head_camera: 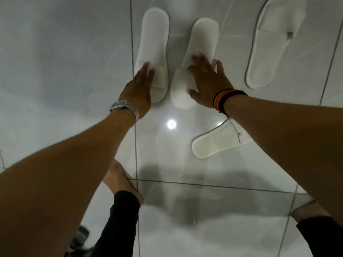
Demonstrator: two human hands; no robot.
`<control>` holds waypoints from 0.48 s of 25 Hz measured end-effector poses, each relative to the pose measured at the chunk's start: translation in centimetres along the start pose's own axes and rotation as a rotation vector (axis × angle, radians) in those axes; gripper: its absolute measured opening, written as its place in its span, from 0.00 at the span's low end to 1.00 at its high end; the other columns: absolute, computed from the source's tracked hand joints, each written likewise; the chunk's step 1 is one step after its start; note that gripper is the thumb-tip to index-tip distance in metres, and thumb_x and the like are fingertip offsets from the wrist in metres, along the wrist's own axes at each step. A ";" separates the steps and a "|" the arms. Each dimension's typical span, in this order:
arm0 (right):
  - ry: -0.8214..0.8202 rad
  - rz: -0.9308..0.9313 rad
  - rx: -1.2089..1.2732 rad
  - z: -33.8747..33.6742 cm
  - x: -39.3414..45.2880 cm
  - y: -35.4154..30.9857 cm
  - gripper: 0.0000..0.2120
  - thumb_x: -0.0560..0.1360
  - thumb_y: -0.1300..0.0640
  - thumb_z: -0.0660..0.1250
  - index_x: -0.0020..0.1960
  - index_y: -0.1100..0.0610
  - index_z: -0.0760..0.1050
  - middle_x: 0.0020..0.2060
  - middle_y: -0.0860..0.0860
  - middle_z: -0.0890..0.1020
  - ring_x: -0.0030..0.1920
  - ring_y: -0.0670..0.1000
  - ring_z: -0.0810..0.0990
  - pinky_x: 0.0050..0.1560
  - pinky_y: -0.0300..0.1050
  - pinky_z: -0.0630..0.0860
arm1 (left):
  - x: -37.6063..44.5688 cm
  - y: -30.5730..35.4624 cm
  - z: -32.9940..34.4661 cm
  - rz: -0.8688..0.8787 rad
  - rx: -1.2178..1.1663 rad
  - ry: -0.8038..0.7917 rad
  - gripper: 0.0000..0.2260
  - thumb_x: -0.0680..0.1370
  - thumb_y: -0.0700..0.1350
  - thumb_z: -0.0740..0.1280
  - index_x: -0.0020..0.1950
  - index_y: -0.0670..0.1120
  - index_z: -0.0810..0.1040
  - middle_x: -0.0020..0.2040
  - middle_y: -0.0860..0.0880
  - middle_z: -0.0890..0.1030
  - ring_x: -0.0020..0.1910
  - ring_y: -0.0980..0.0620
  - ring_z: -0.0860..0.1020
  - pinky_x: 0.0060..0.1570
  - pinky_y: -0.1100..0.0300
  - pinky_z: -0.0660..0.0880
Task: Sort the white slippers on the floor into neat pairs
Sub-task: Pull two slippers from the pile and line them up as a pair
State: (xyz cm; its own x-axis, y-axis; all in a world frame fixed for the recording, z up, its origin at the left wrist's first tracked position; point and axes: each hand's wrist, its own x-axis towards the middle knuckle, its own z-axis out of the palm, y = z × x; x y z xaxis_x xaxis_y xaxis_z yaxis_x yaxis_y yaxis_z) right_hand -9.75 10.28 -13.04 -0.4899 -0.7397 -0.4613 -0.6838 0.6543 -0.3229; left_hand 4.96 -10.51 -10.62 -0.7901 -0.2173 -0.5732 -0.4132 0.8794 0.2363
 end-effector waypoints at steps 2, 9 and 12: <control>0.031 0.131 0.140 1.4 -0.7 -2.7 0.33 0.77 0.45 0.64 0.76 0.57 0.57 0.79 0.56 0.52 0.79 0.57 0.50 0.73 0.66 0.56 | 0.1 0.4 0.4 -0.016 -0.033 0.002 0.34 0.81 0.35 0.56 0.83 0.47 0.44 0.83 0.48 0.42 0.82 0.47 0.46 0.79 0.49 0.56; 0.047 0.143 0.193 2.8 0.9 -5.8 0.31 0.78 0.49 0.65 0.75 0.58 0.58 0.79 0.55 0.51 0.79 0.58 0.48 0.73 0.69 0.55 | 0.4 0.6 2.2 -0.078 -0.114 -0.074 0.32 0.83 0.39 0.55 0.82 0.46 0.39 0.82 0.48 0.36 0.81 0.46 0.40 0.76 0.49 0.63; -0.002 0.086 0.176 1.8 2.3 -5.7 0.30 0.77 0.50 0.65 0.75 0.57 0.59 0.79 0.54 0.52 0.79 0.57 0.47 0.74 0.69 0.54 | -0.1 -0.2 1.8 -0.100 -0.130 -0.094 0.32 0.83 0.40 0.55 0.82 0.46 0.39 0.82 0.48 0.36 0.81 0.47 0.40 0.71 0.53 0.69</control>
State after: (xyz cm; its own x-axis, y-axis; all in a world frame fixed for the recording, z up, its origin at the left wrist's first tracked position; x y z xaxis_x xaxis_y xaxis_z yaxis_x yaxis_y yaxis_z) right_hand -5.98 5.13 -13.72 -0.5417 -0.6794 -0.4949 -0.5343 0.7329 -0.4213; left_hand 5.91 -9.95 -12.01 -0.6988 -0.2549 -0.6683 -0.5474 0.7920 0.2703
